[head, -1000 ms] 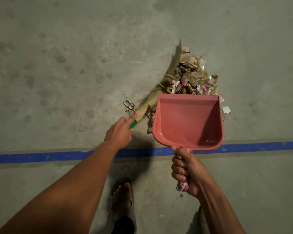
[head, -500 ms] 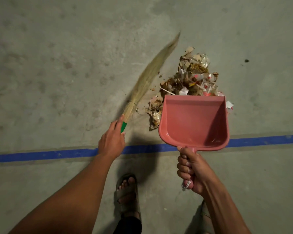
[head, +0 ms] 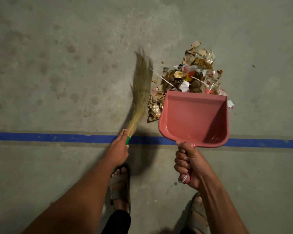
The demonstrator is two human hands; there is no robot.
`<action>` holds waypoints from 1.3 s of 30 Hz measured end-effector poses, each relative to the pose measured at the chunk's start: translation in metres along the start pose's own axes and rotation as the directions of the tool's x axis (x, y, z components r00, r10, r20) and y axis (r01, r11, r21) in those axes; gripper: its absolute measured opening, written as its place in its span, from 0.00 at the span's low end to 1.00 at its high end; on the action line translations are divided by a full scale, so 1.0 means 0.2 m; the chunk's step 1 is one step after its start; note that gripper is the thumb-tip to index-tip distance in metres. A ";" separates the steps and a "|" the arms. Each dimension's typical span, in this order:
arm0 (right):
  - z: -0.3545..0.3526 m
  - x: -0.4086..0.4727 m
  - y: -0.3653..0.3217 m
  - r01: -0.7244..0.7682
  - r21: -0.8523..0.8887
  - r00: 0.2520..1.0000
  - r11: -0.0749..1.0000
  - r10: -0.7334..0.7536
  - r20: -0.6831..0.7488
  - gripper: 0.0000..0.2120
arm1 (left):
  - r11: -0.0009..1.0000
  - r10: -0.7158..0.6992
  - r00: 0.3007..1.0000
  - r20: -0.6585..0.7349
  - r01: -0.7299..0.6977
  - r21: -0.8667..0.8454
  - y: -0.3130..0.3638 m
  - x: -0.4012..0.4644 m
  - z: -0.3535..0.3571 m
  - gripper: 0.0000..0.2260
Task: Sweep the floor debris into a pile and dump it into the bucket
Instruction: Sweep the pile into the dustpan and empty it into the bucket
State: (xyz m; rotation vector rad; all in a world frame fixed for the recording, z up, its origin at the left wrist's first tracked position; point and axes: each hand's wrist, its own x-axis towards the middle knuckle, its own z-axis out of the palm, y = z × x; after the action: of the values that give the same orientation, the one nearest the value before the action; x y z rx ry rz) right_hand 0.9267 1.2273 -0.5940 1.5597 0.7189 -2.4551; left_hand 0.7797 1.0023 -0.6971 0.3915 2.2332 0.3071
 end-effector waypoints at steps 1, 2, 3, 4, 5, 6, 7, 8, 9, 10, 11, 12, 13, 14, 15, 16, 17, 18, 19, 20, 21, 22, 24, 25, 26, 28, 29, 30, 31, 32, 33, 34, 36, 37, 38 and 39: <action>-0.01 0.00 0.01 -0.005 -0.003 1.000 1.000 0.005 0.000 0.18 | 1.000 0.011 1.000 -0.009 -0.011 -0.026 0.04 -0.02 0.00 0.34; -0.02 0.00 0.02 -0.010 -0.006 1.000 1.000 0.010 0.004 0.18 | 0.999 0.023 0.999 -0.033 -0.024 -0.039 0.07 -0.03 0.00 0.35; -0.02 0.00 0.04 -0.014 -0.009 1.000 1.000 0.014 0.010 0.18 | 0.998 0.040 0.997 -0.065 -0.042 -0.040 0.09 -0.05 0.00 0.35; -0.04 -0.01 0.05 -0.021 -0.010 1.000 1.000 0.021 0.008 0.17 | 0.998 0.059 0.994 -0.094 -0.062 -0.033 0.11 -0.06 -0.01 0.36; -0.06 -0.01 0.06 -0.030 -0.012 1.000 0.999 0.030 0.003 0.17 | 0.996 0.077 0.991 -0.112 -0.080 -0.025 0.13 -0.07 -0.02 0.36; -0.08 -0.02 0.08 -0.042 -0.009 0.999 0.999 0.042 -0.004 0.18 | 0.996 0.089 0.989 -0.120 -0.092 -0.017 0.14 -0.07 -0.03 0.37; -0.10 -0.02 0.10 -0.057 0.001 0.998 0.998 0.057 -0.009 0.17 | 0.995 0.096 0.987 -0.129 -0.099 -0.011 0.15 -0.08 -0.04 0.37; -0.12 -0.03 0.13 -0.074 0.011 0.997 0.997 0.074 -0.013 0.17 | 0.995 0.097 0.985 -0.141 -0.099 -0.011 0.16 -0.08 -0.06 0.36; -0.15 -0.04 0.15 -0.090 0.025 0.996 0.996 0.091 -0.020 0.17 | 0.994 0.104 0.982 -0.156 -0.107 -0.013 0.18 -0.08 -0.08 0.36; -0.17 -0.04 0.18 -0.107 0.036 0.994 0.994 0.108 -0.024 0.17 | 0.993 0.111 0.979 -0.173 -0.115 -0.015 0.20 -0.08 -0.11 0.36; -0.19 -0.05 0.21 -0.122 0.050 0.992 0.991 0.123 -0.024 0.17 | 0.992 0.123 0.974 -0.193 -0.127 -0.011 0.22 -0.07 -0.13 0.36; -0.21 -0.05 0.23 -0.137 0.067 0.990 0.988 0.139 -0.022 0.17 | 0.990 0.134 0.968 -0.211 -0.138 -0.004 0.24 -0.07 -0.15 0.36; -0.23 -0.05 0.26 -0.153 0.084 0.988 0.985 0.155 -0.019 0.17 | 0.988 0.149 0.962 -0.228 -0.152 0.005 0.27 -0.06 -0.17 0.36; -0.24 -0.05 0.28 -0.168 0.105 0.985 0.980 0.170 -0.017 0.17 | 0.984 0.175 0.955 -0.238 -0.175 0.022 0.29 -0.05 -0.19 0.36; -0.26 -0.04 0.31 -0.184 0.125 0.982 0.975 0.187 -0.014 0.17 | 0.979 0.206 0.949 -0.239 -0.201 0.046 0.32 -0.04 -0.21 0.37; -0.26 -0.03 0.33 -0.198 0.152 0.979 0.968 0.203 -0.016 0.17 | 0.970 0.242 0.943 -0.229 -0.230 0.077 0.35 -0.02 -0.22 0.37; -0.27 -0.02 0.35 -0.211 0.181 0.976 0.961 0.218 -0.023 0.17 | 0.960 0.276 0.937 -0.213 -0.259 0.107 0.37 -0.01 -0.24 0.37; -0.27 0.00 0.37 -0.222 0.212 0.972 0.952 0.234 -0.033 0.17 | 0.949 0.307 0.932 -0.192 -0.286 0.131 0.40 0.00 -0.26 0.36; -0.28 0.01 0.39 -0.231 0.250 0.968 0.940 0.249 -0.041 0.17 | 0.936 0.340 0.927 -0.160 -0.317 0.156 0.42 0.02 -0.27 0.36; -0.29 0.03 0.41 -0.239 0.282 0.965 0.929 0.261 -0.040 0.17 | 0.920 0.374 0.918 -0.133 -0.349 0.178 0.45 0.04 -0.29 0.36; -0.29 0.04 0.42 -0.247 0.319 0.961 0.915 0.273 -0.038 0.17 | 0.901 0.409 0.907 -0.104 -0.383 0.201 0.47 0.06 -0.30 0.36; -0.30 0.05 0.44 -0.257 0.349 0.957 0.901 0.287 -0.037 0.17 | 0.886 0.435 0.897 -0.079 -0.410 0.218 0.48 0.08 -0.31 0.36; -0.32 0.08 0.45 -0.267 0.407 0.952 0.873 0.304 -0.029 0.17 | 0.860 0.475 0.879 -0.042 -0.454 0.232 0.52 0.13 -0.33 0.36; -0.32 0.10 0.45 -0.275 0.430 0.949 0.860 0.313 -0.018 0.17 | 0.850 0.493 0.869 -0.035 -0.472 0.235 0.54 0.15 -0.34 0.36; -0.34 0.12 0.44 -0.286 0.450 0.946 0.846 0.324 -0.008 0.17 | 0.838 0.511 0.859 -0.033 -0.490 0.240 0.56 0.18 -0.34 0.35; -0.37 0.18 0.44 -0.297 0.462 0.942 0.836 0.337 -0.003 0.18 | 0.820 0.543 0.838 -0.053 -0.515 0.249 0.61 0.24 -0.35 0.35; -0.39 0.22 0.44 -0.305 0.460 0.939 0.834 0.343 -0.001 0.18 | 0.818 0.547 0.835 -0.062 -0.517 0.255 0.64 0.27 -0.33 0.35; -0.42 0.26 0.43 -0.314 0.454 0.937 0.834 0.350 0.005 0.17 | 0.822 0.544 0.836 -0.078 -0.511 0.253 0.67 0.30 -0.33 0.34; -0.46 0.31 0.43 -0.328 0.453 0.933 0.829 0.361 0.014 0.17 | 0.825 0.541 0.836 -0.089 -0.507 0.251 0.71 0.35 -0.31 0.34; -0.50 0.36 0.41 -0.341 0.457 0.928 0.822 0.371 0.025 0.16 | 0.824 0.545 0.832 -0.102 -0.509 0.248 0.74 0.39 -0.30 0.33; -0.54 0.38 0.39 -0.360 0.461 0.921 0.811 0.387 0.039 0.15 | 0.818 0.558 0.821 -0.118 -0.521 0.243 0.76 0.41 -0.30 0.33; -0.60 0.43 0.36 -0.384 0.461 0.913 0.800 0.404 0.059 0.15 | 0.813 0.567 0.813 -0.134 -0.526 0.249 0.79 0.45 -0.26 0.33; -0.73 0.51 0.30 -0.443 0.438 0.888 0.782 0.450 0.094 0.15 | 0.818 0.562 0.811 -0.165 -0.515 0.255 0.85 0.54 -0.21 0.32; -0.79 0.55 0.27 -0.465 0.409 0.878 0.785 0.466 0.105 0.16 | 0.825 0.553 0.814 -0.176 -0.507 0.251 0.87 0.58 -0.17 0.32; -0.84 0.58 0.25 -0.475 0.374 0.875 0.796 0.473 0.106 0.15 | 0.830 0.547 0.816 -0.187 -0.502 0.243 0.89 0.61 -0.14 0.32; -0.90 0.63 0.21 -0.478 0.344 0.874 0.808 0.474 0.102 0.15 | 0.836 0.540 0.818 -0.197 -0.495 0.238 0.91 0.66 -0.10 0.32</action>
State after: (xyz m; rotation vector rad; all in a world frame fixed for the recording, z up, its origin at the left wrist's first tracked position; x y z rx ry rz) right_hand 1.0325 1.2907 -0.7816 1.5887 -0.1469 -2.2749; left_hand 0.7170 1.2177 -0.7139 1.1295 2.3790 0.4683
